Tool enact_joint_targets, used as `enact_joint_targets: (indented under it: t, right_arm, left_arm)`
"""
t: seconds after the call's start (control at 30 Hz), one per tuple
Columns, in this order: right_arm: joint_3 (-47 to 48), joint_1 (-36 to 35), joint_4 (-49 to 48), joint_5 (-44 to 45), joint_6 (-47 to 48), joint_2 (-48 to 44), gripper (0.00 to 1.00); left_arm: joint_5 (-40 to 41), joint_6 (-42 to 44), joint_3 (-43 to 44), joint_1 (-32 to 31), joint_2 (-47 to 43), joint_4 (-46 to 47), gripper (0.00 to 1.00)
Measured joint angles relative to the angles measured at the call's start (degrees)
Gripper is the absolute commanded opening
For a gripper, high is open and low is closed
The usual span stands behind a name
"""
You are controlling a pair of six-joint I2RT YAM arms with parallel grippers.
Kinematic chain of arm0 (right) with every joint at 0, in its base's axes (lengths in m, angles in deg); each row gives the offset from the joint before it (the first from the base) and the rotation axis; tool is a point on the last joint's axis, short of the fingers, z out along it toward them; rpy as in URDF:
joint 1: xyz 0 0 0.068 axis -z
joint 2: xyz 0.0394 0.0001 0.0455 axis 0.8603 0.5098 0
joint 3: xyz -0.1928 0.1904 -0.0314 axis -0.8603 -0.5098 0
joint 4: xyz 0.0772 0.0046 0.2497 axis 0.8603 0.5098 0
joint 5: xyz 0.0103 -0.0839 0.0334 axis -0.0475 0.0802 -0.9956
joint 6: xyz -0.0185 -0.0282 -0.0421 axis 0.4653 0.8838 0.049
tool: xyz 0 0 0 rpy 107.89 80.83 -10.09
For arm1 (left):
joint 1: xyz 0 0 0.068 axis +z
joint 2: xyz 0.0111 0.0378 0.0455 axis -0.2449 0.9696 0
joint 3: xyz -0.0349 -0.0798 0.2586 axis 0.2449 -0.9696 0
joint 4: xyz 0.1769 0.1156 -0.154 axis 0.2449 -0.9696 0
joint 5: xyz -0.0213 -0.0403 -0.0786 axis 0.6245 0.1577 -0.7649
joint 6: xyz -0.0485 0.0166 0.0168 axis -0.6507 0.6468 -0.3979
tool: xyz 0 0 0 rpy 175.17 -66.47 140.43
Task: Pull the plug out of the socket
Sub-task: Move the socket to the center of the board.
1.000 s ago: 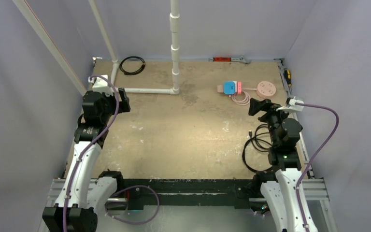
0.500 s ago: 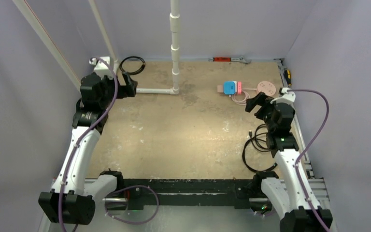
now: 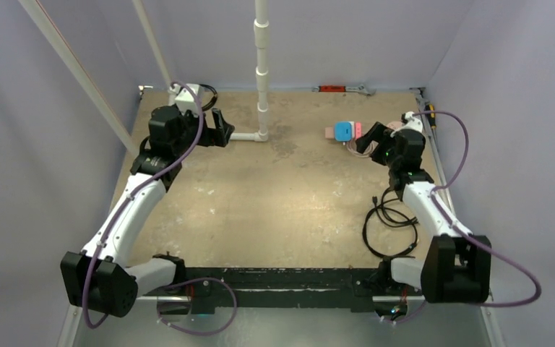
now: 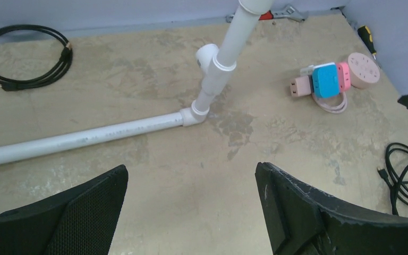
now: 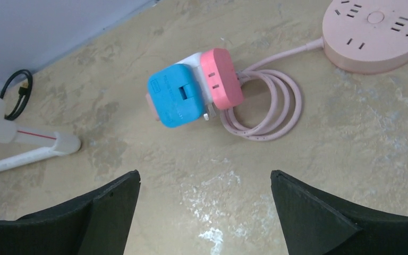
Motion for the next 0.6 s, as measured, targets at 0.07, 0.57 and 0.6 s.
enact_joint_targets:
  t: [0.07, 0.57, 0.6]
  right_arm:
    - [2.3, 0.0, -0.9, 0.1, 0.4, 4.1, 0.89]
    - [15.9, 0.0, -1.9, -0.2, 8.4, 24.4, 0.68]
    - [17.0, 0.0, -1.4, -0.5, 8.9, 25.6, 0.66]
  left_arm:
    - [-0.2, 0.0, -0.4, -0.6, 1.1, -0.2, 0.90]
    - [-0.2, 0.0, -0.4, -0.6, 4.9, -0.2, 0.90]
    - [-0.2, 0.0, -0.4, -0.6, 5.1, -0.2, 0.90]
